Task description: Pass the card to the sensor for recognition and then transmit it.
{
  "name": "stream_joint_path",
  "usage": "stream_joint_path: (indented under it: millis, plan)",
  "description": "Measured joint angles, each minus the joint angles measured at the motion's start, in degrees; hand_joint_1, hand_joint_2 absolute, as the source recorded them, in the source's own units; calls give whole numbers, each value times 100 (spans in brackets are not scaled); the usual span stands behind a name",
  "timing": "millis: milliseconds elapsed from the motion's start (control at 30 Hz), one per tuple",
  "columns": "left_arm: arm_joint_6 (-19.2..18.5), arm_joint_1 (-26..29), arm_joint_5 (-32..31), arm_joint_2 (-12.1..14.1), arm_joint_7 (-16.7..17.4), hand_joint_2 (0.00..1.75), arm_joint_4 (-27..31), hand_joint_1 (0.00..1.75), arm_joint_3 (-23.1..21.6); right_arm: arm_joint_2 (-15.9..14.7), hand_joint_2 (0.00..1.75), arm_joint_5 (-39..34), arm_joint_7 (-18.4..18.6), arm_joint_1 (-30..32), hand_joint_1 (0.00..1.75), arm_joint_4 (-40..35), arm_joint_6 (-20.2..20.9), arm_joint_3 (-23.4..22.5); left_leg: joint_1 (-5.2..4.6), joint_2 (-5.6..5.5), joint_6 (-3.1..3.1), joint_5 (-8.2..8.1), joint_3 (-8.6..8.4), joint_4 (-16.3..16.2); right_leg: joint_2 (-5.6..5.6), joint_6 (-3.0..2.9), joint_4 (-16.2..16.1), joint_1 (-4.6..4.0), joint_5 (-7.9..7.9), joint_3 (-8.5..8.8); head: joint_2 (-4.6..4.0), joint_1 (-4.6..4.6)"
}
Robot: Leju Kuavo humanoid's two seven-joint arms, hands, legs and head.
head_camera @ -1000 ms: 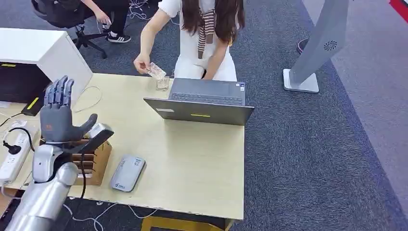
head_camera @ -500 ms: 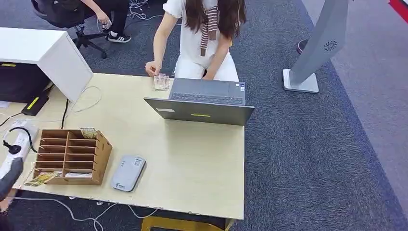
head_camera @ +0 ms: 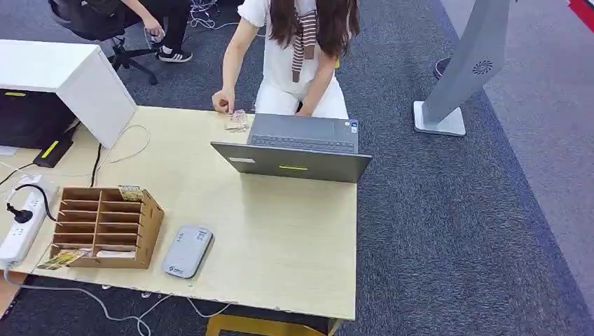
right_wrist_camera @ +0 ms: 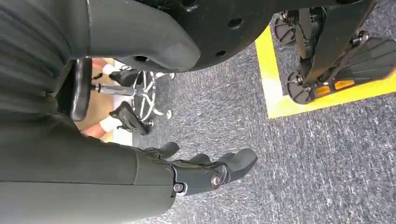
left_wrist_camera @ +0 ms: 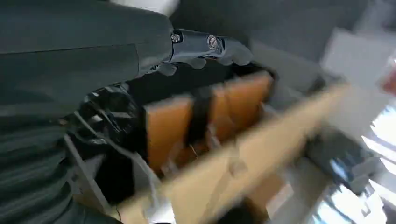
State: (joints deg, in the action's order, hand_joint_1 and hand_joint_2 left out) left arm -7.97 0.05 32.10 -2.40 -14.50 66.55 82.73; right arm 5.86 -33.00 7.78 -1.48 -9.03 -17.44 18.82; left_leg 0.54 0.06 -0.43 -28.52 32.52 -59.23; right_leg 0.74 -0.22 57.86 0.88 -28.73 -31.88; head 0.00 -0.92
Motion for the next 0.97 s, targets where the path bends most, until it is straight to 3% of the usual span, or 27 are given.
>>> stream_joint_path:
  millis: [100, 200, 233, 267, 300, 367, 400, 567, 600, 633, 667, 700, 767, 867, 900, 967]
  plan:
    - [563, 8, -532, -135, -418, 175, -1573, 0, 31, 7, 175, 0, -13, -1, 0, 0, -9, -2, -3, -7, 2, -1, 6, -1, -11, 2, -4, 3, -1, 4, 0, 5]
    - [710, -5, -666, -206, -486, 175, -2276, 0, 35, 9, 175, 0, -20, -1, 0, 0, -9, -2, -4, -8, 7, -4, 6, -3, -13, 5, -9, 3, 1, 8, 0, 7]
    - [903, -27, -804, -217, -451, 0, -2612, 0, 35, 9, 175, 13, -46, -1, 0, 0, -9, 0, -10, -8, 7, -4, 4, -4, -14, 10, -9, 4, 5, 8, 0, 2]
    - [1012, -38, -863, -221, -425, 0, -2765, 0, 35, 9, 175, 22, -55, -1, 0, 0, -9, 0, -13, -8, 7, -4, 4, -4, -14, 10, -9, 6, 5, 8, 0, 2]
    - [1351, -74, -1000, -260, -309, 0, -3174, 0, 35, 11, 175, 70, -57, 0, 0, 0, -9, 0, -14, -7, 8, -4, 1, -5, -13, 16, -9, 8, 9, 8, 0, 2]
    - [1535, -106, -1052, -291, -262, 0, -3423, 0, 35, 11, 175, 79, -57, 0, 0, 0, -9, 0, -15, -7, 10, -3, 0, -5, -13, 17, -9, 9, 9, 7, 0, 4]
    - [1683, -161, -1081, -376, -224, 0, -3862, 0, 35, 11, 175, 83, -68, -1, 0, 0, 7, 0, -14, -8, 15, 0, 2, -6, -14, 17, -9, 8, 9, 8, 0, 4]
    - [1741, -271, -1096, -481, -224, 0, -4549, 0, 35, 11, 175, 83, -74, 0, 0, 0, 22, 0, -13, -7, 15, 0, 0, -6, -14, 18, -9, 8, 9, 8, 0, 2]
    - [1783, -288, -1129, -483, -137, 0, -4628, 0, 35, 11, 0, 85, -94, 0, 0, 0, 46, 0, -12, -7, 15, 1, -1, -6, -14, 18, -9, 8, 9, 8, -2, 4]
    - [1826, -298, -1180, -485, -11, 0, -4697, 0, 33, 11, 0, 94, -122, 2, 0, 0, 78, 2, -10, -7, 15, 1, -1, -6, -13, 18, -9, 8, 9, 8, 0, 2]
    - [1860, -306, -1239, -496, 82, 175, -4762, 0, 29, 11, 0, 94, -142, 2, 0, 0, 111, 2, -8, -7, 15, 1, -2, -6, -13, 17, -9, 7, 9, 7, 0, 4]
    - [1871, -323, -1308, -520, 139, 175, -4825, 0, 7, 9, 175, 90, -172, 1, 0, 0, 142, 2, -7, -7, 15, 1, -1, -6, -13, 17, -9, 6, 9, 8, 0, 2]
    - [1816, -332, -1440, -569, 147, 175, -4917, 0, -61, 9, 175, 77, -214, 1, 0, 2, 203, 2, -7, -7, 15, 1, -2, -6, -13, 17, -9, 6, 9, 7, 0, 2]
    - [1495, -307, -1719, -601, 234, 175, -4991, 0, -501, -26, 175, 194, -312, 25, 0, -11, 415, -28, -5, -7, 14, 1, 0, -6, -13, 17, -9, 4, 9, 8, 0, 4]
    - [1458, -297, -1762, -603, 268, 0, -4998, 0, -672, -39, 0, 255, -324, 34, 0, -22, 463, -52, -5, -7, 14, 1, 0, -6, -13, 17, -9, 4, 9, 8, 0, 7]
    - [1407, -271, -1857, -595, 322, 0, -4998, 0, -1074, -68, 0, 429, -361, 74, 0, -61, 553, -112, -6, -8, 14, 1, 1, -6, -13, 17, -9, 4, 9, 9, 0, 4]
